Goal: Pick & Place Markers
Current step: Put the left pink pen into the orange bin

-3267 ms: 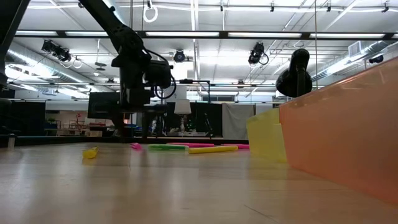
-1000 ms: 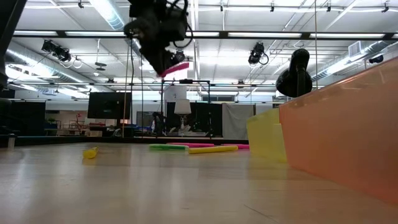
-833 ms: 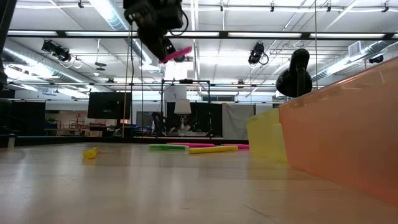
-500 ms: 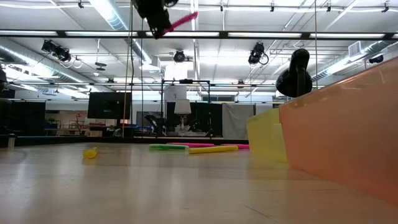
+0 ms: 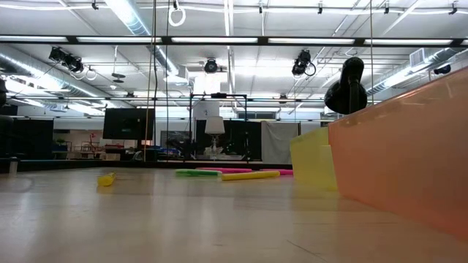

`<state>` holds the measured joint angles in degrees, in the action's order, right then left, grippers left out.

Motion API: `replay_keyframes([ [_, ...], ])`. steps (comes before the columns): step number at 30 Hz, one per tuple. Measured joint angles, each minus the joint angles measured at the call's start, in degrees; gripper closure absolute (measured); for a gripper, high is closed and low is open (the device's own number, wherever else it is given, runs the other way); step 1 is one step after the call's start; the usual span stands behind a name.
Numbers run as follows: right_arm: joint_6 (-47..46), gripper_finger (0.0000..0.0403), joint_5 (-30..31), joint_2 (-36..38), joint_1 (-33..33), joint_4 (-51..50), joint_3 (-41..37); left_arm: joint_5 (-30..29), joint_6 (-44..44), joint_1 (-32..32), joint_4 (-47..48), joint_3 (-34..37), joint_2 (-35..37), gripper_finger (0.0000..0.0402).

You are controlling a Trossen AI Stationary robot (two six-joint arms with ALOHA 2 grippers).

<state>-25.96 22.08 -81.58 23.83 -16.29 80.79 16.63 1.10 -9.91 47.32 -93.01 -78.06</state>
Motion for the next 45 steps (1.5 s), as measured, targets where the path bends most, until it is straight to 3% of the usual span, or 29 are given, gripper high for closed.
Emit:
replay_keyframes([
  [10,2.91,0.0251,0.01,0.02,-1.11,2.4,0.0,-13.75,4.19,12.22,-8.02,0.0,0.29,0.0373],
  [21,8.85,0.0179,-0.02,0.02,-1.9,7.5,0.0,-26.62,7.33,22.28,-19.54,5.08,0.77,0.0372],
  [35,12.97,0.0168,-0.03,0.04,-1.85,9.56,0.0,-35.04,8.79,28.87,-47.99,20.47,0.63,0.037],
  [45,11.63,0.0168,-0.05,0.04,-1.87,12.41,0.0,-36.88,8.31,29.83,-57.03,24.13,0.11,0.037],
])
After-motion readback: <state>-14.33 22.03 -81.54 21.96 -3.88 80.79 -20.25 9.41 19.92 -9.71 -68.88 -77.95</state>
